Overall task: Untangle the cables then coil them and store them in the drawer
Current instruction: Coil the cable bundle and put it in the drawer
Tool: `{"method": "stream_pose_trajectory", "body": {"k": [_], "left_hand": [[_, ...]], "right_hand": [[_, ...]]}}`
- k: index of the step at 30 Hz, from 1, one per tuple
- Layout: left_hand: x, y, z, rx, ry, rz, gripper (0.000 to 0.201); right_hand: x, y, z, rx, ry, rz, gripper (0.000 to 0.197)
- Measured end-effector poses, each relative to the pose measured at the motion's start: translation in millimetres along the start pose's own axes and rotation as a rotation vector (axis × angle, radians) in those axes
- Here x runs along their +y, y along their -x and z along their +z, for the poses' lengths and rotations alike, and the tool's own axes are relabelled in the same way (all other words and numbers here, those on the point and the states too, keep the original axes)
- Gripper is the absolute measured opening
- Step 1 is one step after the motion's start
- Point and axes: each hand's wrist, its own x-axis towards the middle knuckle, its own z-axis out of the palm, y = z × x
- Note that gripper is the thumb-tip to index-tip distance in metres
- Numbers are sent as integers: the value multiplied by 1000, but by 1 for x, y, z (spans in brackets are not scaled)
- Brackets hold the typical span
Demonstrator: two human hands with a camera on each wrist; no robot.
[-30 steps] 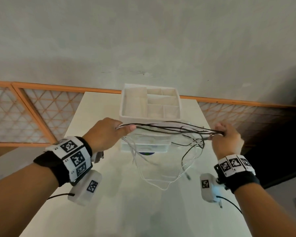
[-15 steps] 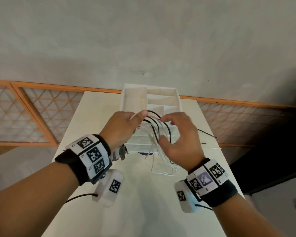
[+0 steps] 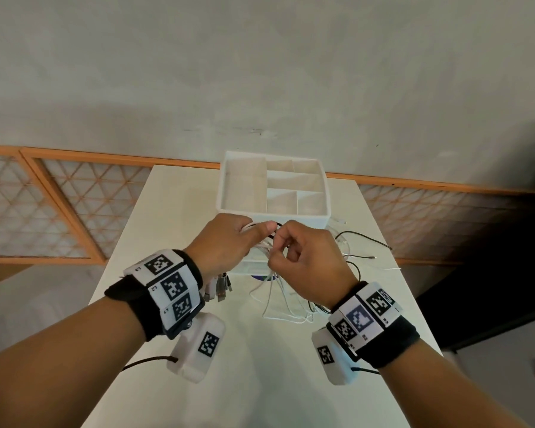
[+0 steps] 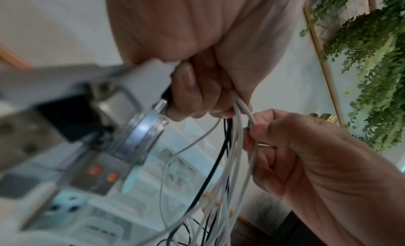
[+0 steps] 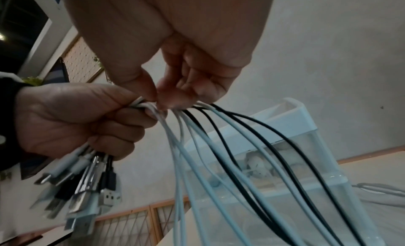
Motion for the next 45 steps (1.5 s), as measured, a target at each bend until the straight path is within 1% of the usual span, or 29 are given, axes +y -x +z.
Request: {"method": "stream_pose_trajectory", "body": {"k": [2, 4, 6, 8, 9, 10, 11, 14, 15, 16, 17, 18, 19, 20, 21, 22, 24, 26, 27, 29, 30, 31, 33, 35, 36, 37, 39, 42, 45], "left_hand": [[-1, -2, 2, 10, -59, -37, 53], [-1, -6, -3, 111, -26, -97, 52], [3, -9, -16, 206, 220, -162, 49], [11, -11, -33, 219, 459, -158, 48], [13, -12, -40, 215, 490, -127, 51], [13, -12, -44, 214, 459, -94, 53], [10, -11, -46, 216, 387, -73, 55], [-2, -8, -37, 224, 220, -118, 57], [-6, -7, -33, 236, 225, -148, 56], [-7, -7, -29, 251, 256, -173, 56], [-7, -8, -26, 264, 299, -193, 54], [-6, -9, -25, 275, 336, -204, 53], [-3, -10, -24, 286, 354, -208, 52], [-1, -10, -24, 293, 358, -206, 51], [2, -11, -25, 297, 359, -203, 51], [5, -11, -25, 297, 355, -203, 52], [9, -10, -23, 284, 313, -195, 50], [14, -8, -18, 254, 220, -155, 45], [17, -5, -15, 226, 169, -121, 42], [22, 2, -7, 145, 93, -42, 41], [25, 6, -3, 105, 56, -2, 39], [28, 10, -1, 74, 23, 33, 37], [32, 17, -1, 54, -28, 82, 33], [27, 19, -8, 102, -32, 100, 35], [22, 19, -14, 141, -10, 96, 40], [17, 20, -19, 168, 18, 79, 45], [8, 22, -27, 175, 28, 20, 49], [-7, 23, -25, 142, -17, -19, 48], [-24, 18, -23, 152, 72, -39, 52]], "right_hand": [[2, 1, -1, 17, -107, 10, 13], [10, 6, -4, -65, -117, 25, 13], [33, 15, -6, -290, 166, 99, 22], [72, 25, -12, -542, 547, 316, 30], [89, 28, -18, -581, 652, 445, 34], [101, 30, -25, -529, 701, 521, 38], [110, 28, -35, -397, 681, 566, 38], [110, 22, -63, 279, 350, 589, 30], [108, 23, -64, 352, 287, 575, 31], [109, 26, -61, 259, 331, 561, 33], [112, 32, -54, 56, 430, 525, 40], [110, 40, -44, -229, 539, 523, 50], [107, 46, -35, -458, 628, 530, 62], [102, 47, -32, -582, 666, 528, 71], [92, 44, -32, -579, 616, 498, 73], [80, 37, -32, -475, 529, 445, 68], [47, 23, -32, -133, 384, 274, 49], [13, 11, -29, 123, 258, 141, 55], [-1, 5, -26, 162, 218, 77, 67], [-19, -6, -12, 78, 250, -24, 102], [-22, -10, -2, 21, 273, -54, 108], [-21, -14, 8, 2, 258, -73, 100], [-5, -18, 20, 74, 152, -56, 52], [21, -18, 20, 123, 125, 97, 7], [34, -17, 15, 108, 125, 210, 7], [45, -15, 9, 86, 131, 317, 15], [59, -13, -5, 67, 170, 440, 24], [56, -18, -26, 161, 152, 407, 13], [61, -25, -44, 280, 150, 399, 18]]}}
